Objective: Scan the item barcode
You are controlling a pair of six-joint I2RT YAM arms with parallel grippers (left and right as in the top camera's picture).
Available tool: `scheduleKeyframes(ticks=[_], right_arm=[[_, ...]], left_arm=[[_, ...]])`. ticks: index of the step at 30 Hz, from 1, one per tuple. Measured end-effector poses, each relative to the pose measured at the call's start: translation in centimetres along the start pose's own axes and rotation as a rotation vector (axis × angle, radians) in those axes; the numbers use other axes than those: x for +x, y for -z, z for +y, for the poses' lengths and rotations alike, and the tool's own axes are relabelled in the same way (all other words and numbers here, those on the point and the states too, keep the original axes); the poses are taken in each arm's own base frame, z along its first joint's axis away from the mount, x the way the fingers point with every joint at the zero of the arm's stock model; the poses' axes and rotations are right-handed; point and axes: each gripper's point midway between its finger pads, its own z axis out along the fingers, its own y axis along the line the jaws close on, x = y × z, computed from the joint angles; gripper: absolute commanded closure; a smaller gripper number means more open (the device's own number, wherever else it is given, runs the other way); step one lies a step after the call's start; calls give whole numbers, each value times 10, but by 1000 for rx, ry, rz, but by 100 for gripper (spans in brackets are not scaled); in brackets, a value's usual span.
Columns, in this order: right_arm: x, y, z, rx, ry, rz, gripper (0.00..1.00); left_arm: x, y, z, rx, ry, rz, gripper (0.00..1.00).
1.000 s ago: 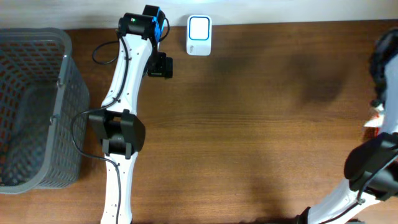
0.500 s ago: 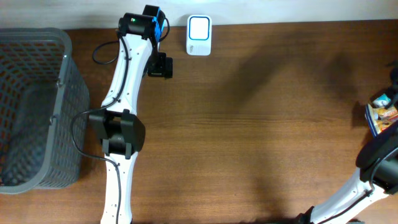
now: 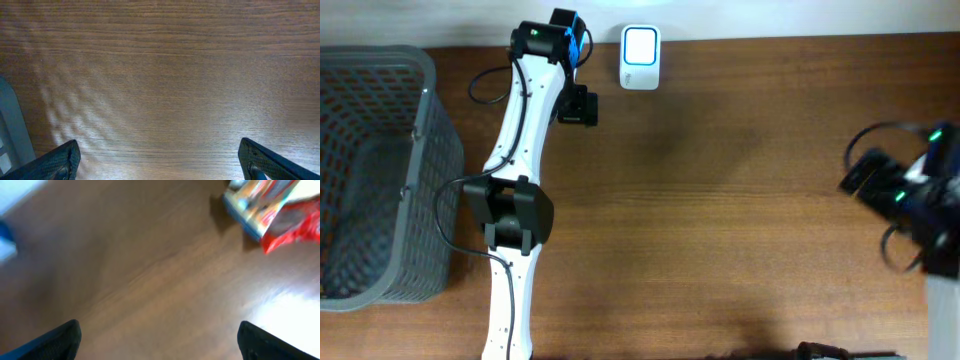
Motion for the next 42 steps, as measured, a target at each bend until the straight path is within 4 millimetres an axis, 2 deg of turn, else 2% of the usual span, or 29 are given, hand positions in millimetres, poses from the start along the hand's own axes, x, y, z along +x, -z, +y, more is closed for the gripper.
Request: scheduleKeyframes(ticks=[2, 5, 10, 12, 15, 16, 17, 19, 20, 21, 22, 23, 24, 25, 26, 28, 31, 34, 39, 42], right_arm=[[30, -8, 2, -12, 52, 55, 1], [34, -16, 3, 0, 59, 83, 1], [41, -56, 4, 65, 77, 226, 1], [44, -59, 3, 72, 79, 240, 1], [37, -27, 3, 5, 64, 98, 2], [32, -12, 4, -54, 52, -26, 1], [33, -7, 3, -81, 48, -71, 2], [32, -18, 14, -198, 76, -231, 2], [39, -32, 24, -272, 134, -279, 2], [57, -57, 36, -365, 203, -308, 2], [73, -72, 38, -399, 234, -291, 2], [73, -75, 49, -488, 263, -392, 2], [85, -73, 54, -581, 298, -511, 2], [96, -76, 54, -624, 315, -554, 2], [96, -70, 58, -664, 329, -646, 1], [103, -72, 56, -660, 328, -718, 1], [92, -64, 48, -609, 289, -813, 2], [101, -86, 41, -564, 284, -773, 2], [99, -86, 39, -549, 278, -778, 1], [99, -87, 39, -484, 427, -823, 1]], left_arm=[[0, 0, 0, 0, 0, 2, 1], [0, 0, 0, 0, 0, 1, 1], [0, 0, 0, 0, 0, 2, 1], [0, 0, 0, 0, 0, 1, 1], [0, 0, 0, 0, 0, 1, 1], [0, 0, 0, 0, 0, 0, 1], [0, 0, 0, 0, 0, 0, 1], [0, 0, 0, -1, 0, 1, 1], [0, 0, 0, 0, 0, 2, 1], [0, 0, 0, 0, 0, 1, 1], [0, 0, 0, 0, 0, 1, 1], [0, 0, 0, -1, 0, 1, 1], [0, 0, 0, 0, 0, 0, 1], [1, 0, 0, 0, 0, 2, 1], [0, 0, 0, 0, 0, -1, 1], [0, 0, 0, 0, 0, 1, 1], [0, 0, 0, 0, 0, 2, 1], [0, 0, 0, 0, 0, 1, 1], [0, 0, 0, 0, 0, 1, 1], [0, 0, 0, 0, 0, 1, 1]])
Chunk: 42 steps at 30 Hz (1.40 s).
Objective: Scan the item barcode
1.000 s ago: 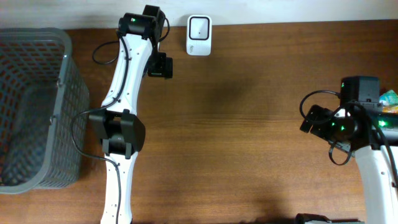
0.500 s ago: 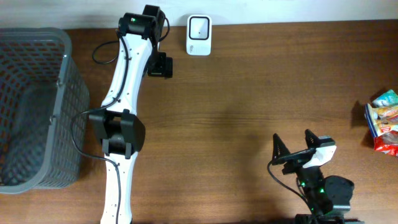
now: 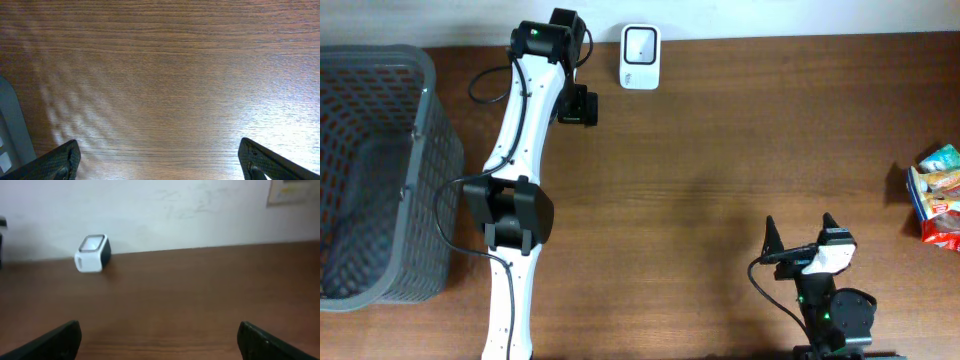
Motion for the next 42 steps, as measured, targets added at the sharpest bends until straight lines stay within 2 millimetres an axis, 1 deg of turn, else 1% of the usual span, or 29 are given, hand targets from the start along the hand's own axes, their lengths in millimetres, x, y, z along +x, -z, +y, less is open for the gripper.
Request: scheduleKeyframes(ticks=[2, 5, 13, 27, 30, 31, 32, 33, 34, 35, 36, 37, 38, 39, 40, 42], right_arm=[[0, 0, 0, 0, 75, 1, 1], [0, 0, 1, -5, 101, 1, 1], [0, 0, 3, -11, 63, 2, 2], [0, 0, 2, -8, 58, 2, 1], [0, 0, 2, -8, 58, 2, 1], [0, 0, 2, -8, 58, 2, 2], [0, 0, 2, -8, 58, 1, 1], [0, 0, 2, -8, 58, 1, 2], [0, 0, 2, -8, 58, 1, 1], [0, 0, 2, -8, 57, 0, 2], [0, 0, 2, -8, 55, 0, 2], [0, 0, 2, -8, 54, 0, 2], [0, 0, 2, -6, 55, 0, 2], [0, 0, 2, -4, 54, 0, 2], [0, 0, 2, -4, 52, 0, 2], [0, 0, 1, 0, 50, 0, 2]], left_arm=[[0, 0, 0, 0, 0, 0, 1], [0, 0, 0, 0, 0, 0, 1], [0, 0, 0, 0, 0, 0, 1], [0, 0, 0, 0, 0, 0, 1], [3, 0, 1, -3, -2, 13, 1], [2, 0, -2, 6, -3, 9, 1], [-11, -1, -11, 49, 4, -42, 1], [-20, -3, -19, 80, 7, -75, 1], [-44, -2, -35, 152, 11, -190, 1], [-51, 0, -48, 199, 2, -248, 1], [-43, 5, -58, 228, -14, -286, 1], [-38, 13, -64, 244, -23, -332, 1], [-33, 20, -64, 254, -25, -392, 1], [-13, 32, -55, 250, -19, -437, 1], [-10, 51, -49, 270, -5, -566, 1], [6, 76, -39, 303, 12, -751, 1]])
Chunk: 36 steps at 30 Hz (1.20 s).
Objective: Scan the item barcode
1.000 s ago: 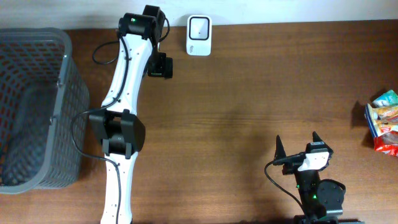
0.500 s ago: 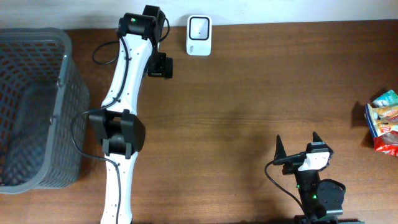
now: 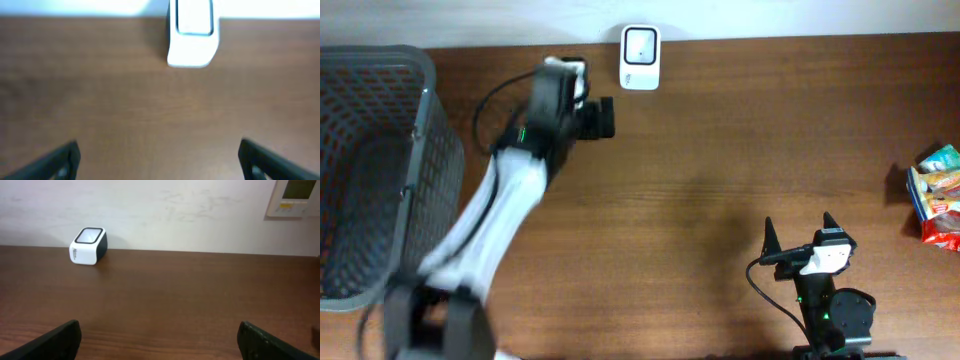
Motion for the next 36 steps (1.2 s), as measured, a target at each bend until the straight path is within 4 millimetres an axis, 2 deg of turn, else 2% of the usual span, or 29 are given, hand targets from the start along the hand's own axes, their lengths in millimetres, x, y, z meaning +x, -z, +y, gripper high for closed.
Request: scheduleKeyframes(ticks=[3, 4, 5, 7, 8, 10, 12, 13, 15, 16, 18, 20, 21, 23, 28, 36], right_arm=[[0, 0, 0, 2, 1, 0, 2], [0, 0, 0, 3, 1, -2, 2], [0, 0, 0, 3, 1, 0, 1], [0, 0, 0, 3, 1, 0, 2], [0, 0, 0, 3, 1, 0, 2], [0, 0, 0, 3, 1, 0, 2], [0, 0, 0, 3, 1, 1, 2], [0, 0, 0, 3, 0, 0, 2], [0, 0, 0, 3, 0, 0, 2], [0, 0, 0, 3, 0, 0, 2], [0, 0, 0, 3, -2, 0, 2], [0, 0, 0, 3, -2, 0, 1], [0, 0, 0, 3, -2, 2, 1], [0, 0, 0, 3, -2, 0, 2], [0, 0, 0, 3, -3, -1, 2], [0, 0, 0, 3, -2, 0, 1]], left_arm=[[19, 93, 7, 33, -63, -220, 1], [31, 106, 10, 30, -84, -215, 1], [54, 115, 15, 20, -105, -164, 1], [81, 119, 20, 6, -122, -70, 1], [87, 123, 18, 24, -127, -56, 1], [79, 140, 11, 64, -127, -108, 1], [73, 160, 16, 65, -118, -187, 1], [75, 162, 21, 58, -113, -215, 1], [86, 153, 27, 56, -108, -274, 1], [103, 148, 31, 60, -108, -313, 1], [108, 151, 31, 75, -112, -438, 1], [128, 157, 35, 86, -114, -543, 1], [143, 153, 41, 74, -109, -565, 1], [159, 154, 59, 27, -91, -595, 1], [158, 171, 84, -68, -54, -660, 1], [163, 169, 88, -93, -64, -635, 1]])
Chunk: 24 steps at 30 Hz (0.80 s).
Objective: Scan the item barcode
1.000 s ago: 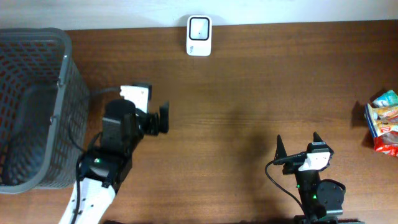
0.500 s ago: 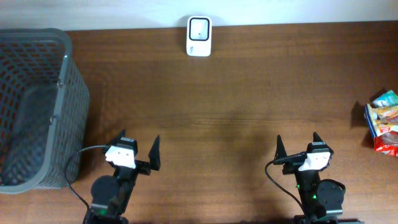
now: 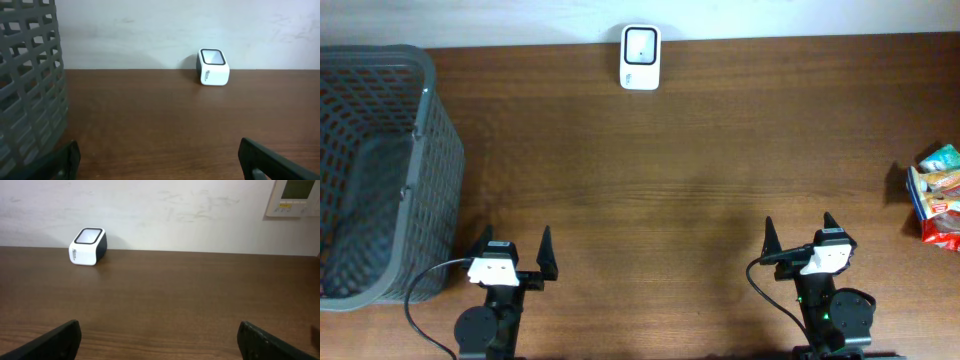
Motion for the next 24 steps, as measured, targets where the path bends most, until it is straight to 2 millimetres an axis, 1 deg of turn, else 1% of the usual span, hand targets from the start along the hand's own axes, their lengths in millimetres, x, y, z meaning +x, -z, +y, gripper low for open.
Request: scheduleKeyframes(ticks=[12, 24], right_arm=[[0, 0, 0, 0, 0, 0, 2], [0, 0, 0, 0, 0, 0, 2]], left_arm=[[0, 1, 16, -94, -22, 1, 1], [0, 1, 16, -93, -26, 1, 1]])
